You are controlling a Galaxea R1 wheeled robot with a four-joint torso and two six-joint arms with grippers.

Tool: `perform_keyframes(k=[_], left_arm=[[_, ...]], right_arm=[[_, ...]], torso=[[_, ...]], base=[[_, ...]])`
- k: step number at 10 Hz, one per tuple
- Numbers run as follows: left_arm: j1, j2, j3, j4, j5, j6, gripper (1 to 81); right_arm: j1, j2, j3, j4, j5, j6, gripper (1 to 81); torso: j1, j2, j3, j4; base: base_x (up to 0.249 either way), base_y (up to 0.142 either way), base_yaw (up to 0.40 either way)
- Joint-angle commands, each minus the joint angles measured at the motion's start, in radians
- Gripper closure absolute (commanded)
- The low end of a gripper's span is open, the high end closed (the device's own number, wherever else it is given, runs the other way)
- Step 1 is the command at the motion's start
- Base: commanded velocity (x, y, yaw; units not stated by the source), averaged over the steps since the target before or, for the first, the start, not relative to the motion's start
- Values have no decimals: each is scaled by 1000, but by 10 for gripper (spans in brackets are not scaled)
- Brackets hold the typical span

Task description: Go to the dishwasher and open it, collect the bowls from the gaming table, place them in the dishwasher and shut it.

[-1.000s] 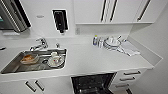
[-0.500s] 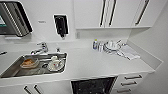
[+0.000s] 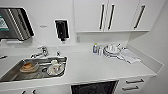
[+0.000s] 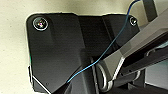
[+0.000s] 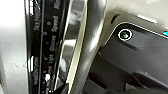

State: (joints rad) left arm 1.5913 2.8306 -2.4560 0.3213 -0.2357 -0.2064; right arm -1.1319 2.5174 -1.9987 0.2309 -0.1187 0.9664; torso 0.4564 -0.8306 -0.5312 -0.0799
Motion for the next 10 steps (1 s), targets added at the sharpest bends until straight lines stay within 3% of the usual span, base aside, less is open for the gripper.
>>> perform_keyframes(k=[1,3,6,10], left_arm=[[-10,-20,6,-2,50,1,10],[-10,-22,6,-2,55,1,10],[-10,-22,6,-1,58,1,10],[-10,-20,6,-1,58,1,10]], right_arm=[[144,-17,78,90,-25,8,10],[188,-3,100,117,-22,8,10],[263,-56,256,131,66,8,10],[263,-75,293,128,68,0,10]], torso=[[-5,7,0,0],[22,-40,0,0],[29,-49,0,0],[30,-49,0,0]], base=[[0,0,0],[0,0,0],[0,0,0],[0,0,0]])
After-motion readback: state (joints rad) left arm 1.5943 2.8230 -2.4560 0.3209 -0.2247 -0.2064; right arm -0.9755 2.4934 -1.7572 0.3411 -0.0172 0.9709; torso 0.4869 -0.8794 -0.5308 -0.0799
